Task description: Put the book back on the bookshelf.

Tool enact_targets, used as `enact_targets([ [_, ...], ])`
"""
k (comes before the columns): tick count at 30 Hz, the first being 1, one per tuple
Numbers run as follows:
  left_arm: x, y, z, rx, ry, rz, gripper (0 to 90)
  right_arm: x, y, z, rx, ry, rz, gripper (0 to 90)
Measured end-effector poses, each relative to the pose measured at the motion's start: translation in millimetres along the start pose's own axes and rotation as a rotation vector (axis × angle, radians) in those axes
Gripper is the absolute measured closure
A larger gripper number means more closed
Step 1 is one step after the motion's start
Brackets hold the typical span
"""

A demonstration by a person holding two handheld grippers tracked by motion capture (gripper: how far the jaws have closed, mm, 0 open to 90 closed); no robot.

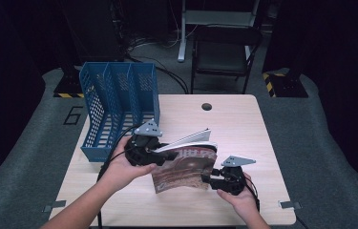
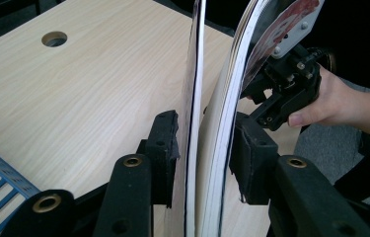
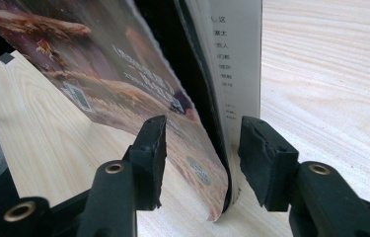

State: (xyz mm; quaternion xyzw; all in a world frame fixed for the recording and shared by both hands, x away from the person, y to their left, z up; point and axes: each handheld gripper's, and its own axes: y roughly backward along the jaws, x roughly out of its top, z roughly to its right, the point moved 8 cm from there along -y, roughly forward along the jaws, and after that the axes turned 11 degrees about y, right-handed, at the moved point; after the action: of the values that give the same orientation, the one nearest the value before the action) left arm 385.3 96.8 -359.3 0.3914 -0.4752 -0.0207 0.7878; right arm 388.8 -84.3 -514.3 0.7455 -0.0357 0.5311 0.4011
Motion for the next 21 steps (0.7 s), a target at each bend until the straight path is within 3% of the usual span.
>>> enact_targets([
  [14,8.7,-0.9,4.8,0.005,-0.037,-0.035,70.9,3.6,6.0,6.3,0.02,-0.05,0.047,64.5],
  [21,9.3,-3.4,4.2,0.007,-0.04,-0.056,72.8,3.9,5.3,6.8,0.011,-0.042,0.046,65.6],
])
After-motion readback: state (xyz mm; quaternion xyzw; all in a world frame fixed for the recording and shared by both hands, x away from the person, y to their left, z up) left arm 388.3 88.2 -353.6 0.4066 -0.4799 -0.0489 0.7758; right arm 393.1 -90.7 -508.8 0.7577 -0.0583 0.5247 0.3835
